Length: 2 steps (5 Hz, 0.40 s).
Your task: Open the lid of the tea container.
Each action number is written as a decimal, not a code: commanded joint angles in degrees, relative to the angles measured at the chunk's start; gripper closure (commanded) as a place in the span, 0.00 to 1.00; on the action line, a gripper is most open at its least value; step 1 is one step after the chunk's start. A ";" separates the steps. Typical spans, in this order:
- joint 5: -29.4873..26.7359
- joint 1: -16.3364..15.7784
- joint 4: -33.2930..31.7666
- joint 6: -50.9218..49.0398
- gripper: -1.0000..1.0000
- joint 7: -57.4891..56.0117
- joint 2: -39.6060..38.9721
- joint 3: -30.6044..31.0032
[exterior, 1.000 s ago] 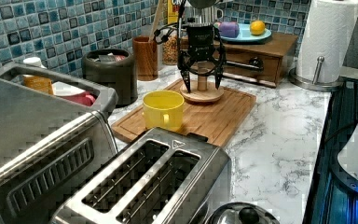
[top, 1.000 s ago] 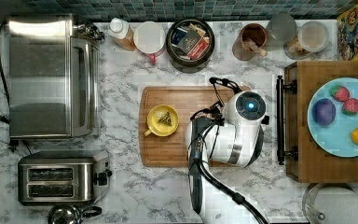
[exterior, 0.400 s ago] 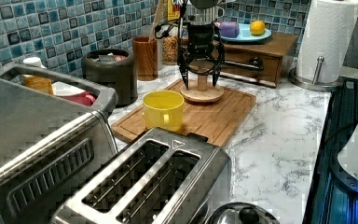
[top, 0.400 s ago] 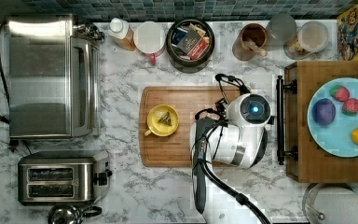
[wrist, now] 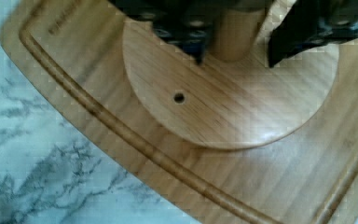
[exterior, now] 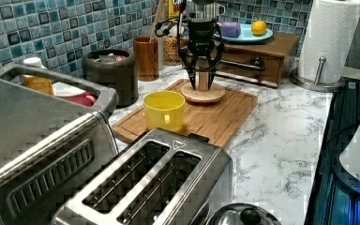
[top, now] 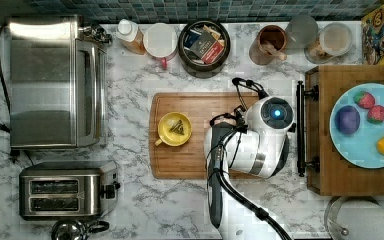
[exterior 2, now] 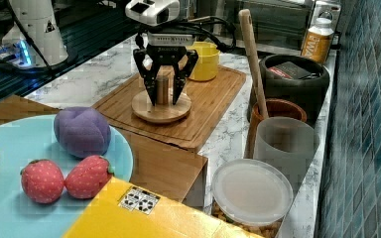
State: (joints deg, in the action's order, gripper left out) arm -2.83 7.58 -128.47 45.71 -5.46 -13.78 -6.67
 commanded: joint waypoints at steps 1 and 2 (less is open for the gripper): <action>-0.56 -1.58 3.55 -5.79 1.00 3.44 -0.83 0.45; -1.83 -1.14 3.80 -6.86 1.00 1.81 0.19 0.83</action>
State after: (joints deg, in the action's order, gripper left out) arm -3.10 7.28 -127.46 41.68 -5.46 -14.02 -6.91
